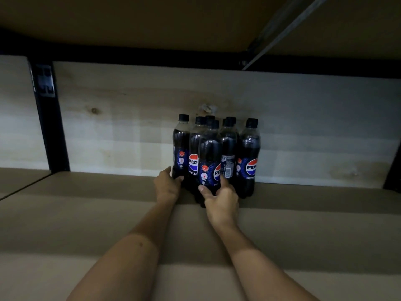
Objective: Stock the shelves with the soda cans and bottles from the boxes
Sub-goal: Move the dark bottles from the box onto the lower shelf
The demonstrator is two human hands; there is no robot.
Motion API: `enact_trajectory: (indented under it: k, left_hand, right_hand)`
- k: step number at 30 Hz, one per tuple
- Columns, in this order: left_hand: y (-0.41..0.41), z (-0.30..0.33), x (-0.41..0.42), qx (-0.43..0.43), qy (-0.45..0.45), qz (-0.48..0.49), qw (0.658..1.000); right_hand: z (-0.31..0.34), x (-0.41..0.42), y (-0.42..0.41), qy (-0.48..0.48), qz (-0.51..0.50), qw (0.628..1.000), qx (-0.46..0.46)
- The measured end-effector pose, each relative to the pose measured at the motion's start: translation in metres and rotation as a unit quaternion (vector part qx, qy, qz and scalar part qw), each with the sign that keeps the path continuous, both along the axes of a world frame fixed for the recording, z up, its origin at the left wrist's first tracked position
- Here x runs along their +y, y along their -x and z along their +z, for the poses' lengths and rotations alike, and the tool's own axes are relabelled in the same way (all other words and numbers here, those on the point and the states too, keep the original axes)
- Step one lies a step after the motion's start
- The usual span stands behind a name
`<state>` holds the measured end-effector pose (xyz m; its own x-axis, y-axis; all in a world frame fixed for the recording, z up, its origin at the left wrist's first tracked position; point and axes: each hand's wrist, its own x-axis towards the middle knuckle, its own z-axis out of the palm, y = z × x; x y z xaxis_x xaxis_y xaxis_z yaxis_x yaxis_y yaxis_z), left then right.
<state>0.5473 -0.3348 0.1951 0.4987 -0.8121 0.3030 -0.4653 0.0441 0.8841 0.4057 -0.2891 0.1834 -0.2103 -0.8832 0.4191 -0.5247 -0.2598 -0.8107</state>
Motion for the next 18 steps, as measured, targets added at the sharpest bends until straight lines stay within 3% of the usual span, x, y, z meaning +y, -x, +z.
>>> enact_trajectory:
  k: [7, 14, 18]
  left_hand:
    - [0.002, -0.003, 0.004, -0.098, -0.054, -0.046, 0.993]
    - [0.0, -0.007, 0.042, -0.064, -0.044, -0.052, 0.996]
    - [-0.007, -0.013, 0.082, -0.128, -0.081, -0.052, 0.987]
  right_hand:
    - [0.001, 0.001, -0.002, -0.01, -0.021, 1.0, -0.005]
    - [0.002, 0.015, -0.001, -0.009, -0.015, 1.0, -0.001]
    - [0.003, 0.037, 0.012, -0.042, -0.004, 0.999, 0.023]
